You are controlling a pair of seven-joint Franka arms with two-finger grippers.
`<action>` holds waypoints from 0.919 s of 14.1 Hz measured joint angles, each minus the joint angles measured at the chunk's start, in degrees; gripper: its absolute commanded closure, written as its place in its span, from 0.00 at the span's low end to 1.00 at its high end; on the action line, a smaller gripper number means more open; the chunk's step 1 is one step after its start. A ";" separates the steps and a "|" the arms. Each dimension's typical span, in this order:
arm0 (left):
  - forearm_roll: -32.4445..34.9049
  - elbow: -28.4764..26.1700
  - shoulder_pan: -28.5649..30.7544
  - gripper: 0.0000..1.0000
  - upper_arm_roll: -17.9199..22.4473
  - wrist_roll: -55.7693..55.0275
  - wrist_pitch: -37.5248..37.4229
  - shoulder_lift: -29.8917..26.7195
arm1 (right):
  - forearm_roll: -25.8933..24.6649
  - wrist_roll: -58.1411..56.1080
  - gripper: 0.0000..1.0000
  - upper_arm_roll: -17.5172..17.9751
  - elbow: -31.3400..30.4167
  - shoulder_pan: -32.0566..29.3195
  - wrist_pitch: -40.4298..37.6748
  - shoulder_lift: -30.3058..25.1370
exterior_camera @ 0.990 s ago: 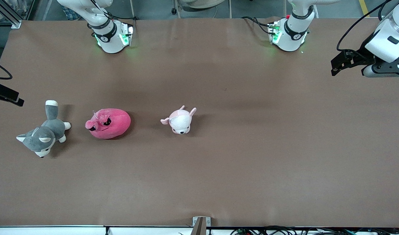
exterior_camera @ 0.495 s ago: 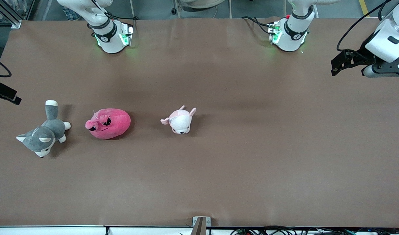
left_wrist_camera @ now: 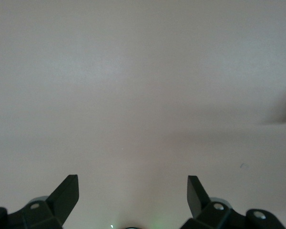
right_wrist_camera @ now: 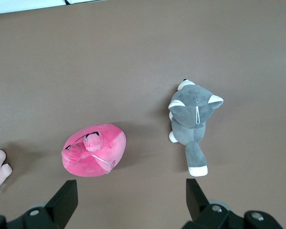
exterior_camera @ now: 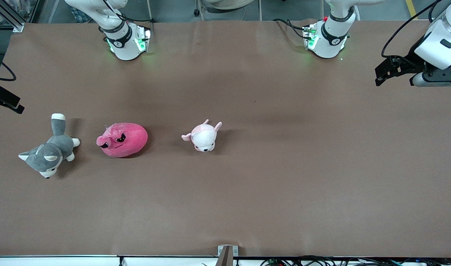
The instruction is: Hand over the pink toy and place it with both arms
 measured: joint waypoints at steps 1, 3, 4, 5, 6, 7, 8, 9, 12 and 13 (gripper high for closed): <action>0.00 0.01 0.00 0.00 0.00 0.00 0.00 0.01 | 0.00 -0.01 0.00 0.15 -0.22 -0.05 0.00 -0.07; 0.00 0.01 0.00 0.00 0.00 0.00 0.00 0.14 | 0.00 -0.01 0.00 0.57 -2.44 -0.05 0.97 -1.18; 0.00 0.01 0.00 0.00 0.00 0.00 0.00 0.28 | 0.00 -0.01 0.00 0.74 -4.27 -0.05 1.65 -2.18; 0.00 0.01 0.00 0.00 0.00 0.00 0.01 0.38 | 0.00 -0.01 0.00 0.85 -5.81 -0.05 2.03 -3.14; 0.00 0.02 0.00 0.00 0.00 0.00 0.01 0.41 | 0.00 -0.01 0.00 0.89 -6.89 -0.05 2.22 -3.91; 0.00 0.05 0.00 0.00 0.00 0.00 0.01 0.41 | 0.00 -0.01 0.00 0.89 -7.57 -0.05 2.29 -4.46; 0.00 0.10 0.00 0.00 0.00 0.00 0.01 0.41 | 0.00 -0.01 0.00 0.89 -7.89 -0.05 2.39 -4.76; 0.00 0.13 0.00 0.00 0.00 0.00 0.01 0.41 | 0.00 -0.04 0.00 0.89 -8.06 -0.05 2.54 -4.91; 0.00 0.13 0.00 0.00 -0.01 0.00 0.01 0.41 | -0.09 -0.15 0.00 0.89 -8.26 -0.06 2.60 -4.95; 0.00 0.13 0.00 0.00 -0.01 0.00 0.01 0.42 | -0.12 -0.20 0.00 0.88 -8.31 -0.10 2.64 -4.94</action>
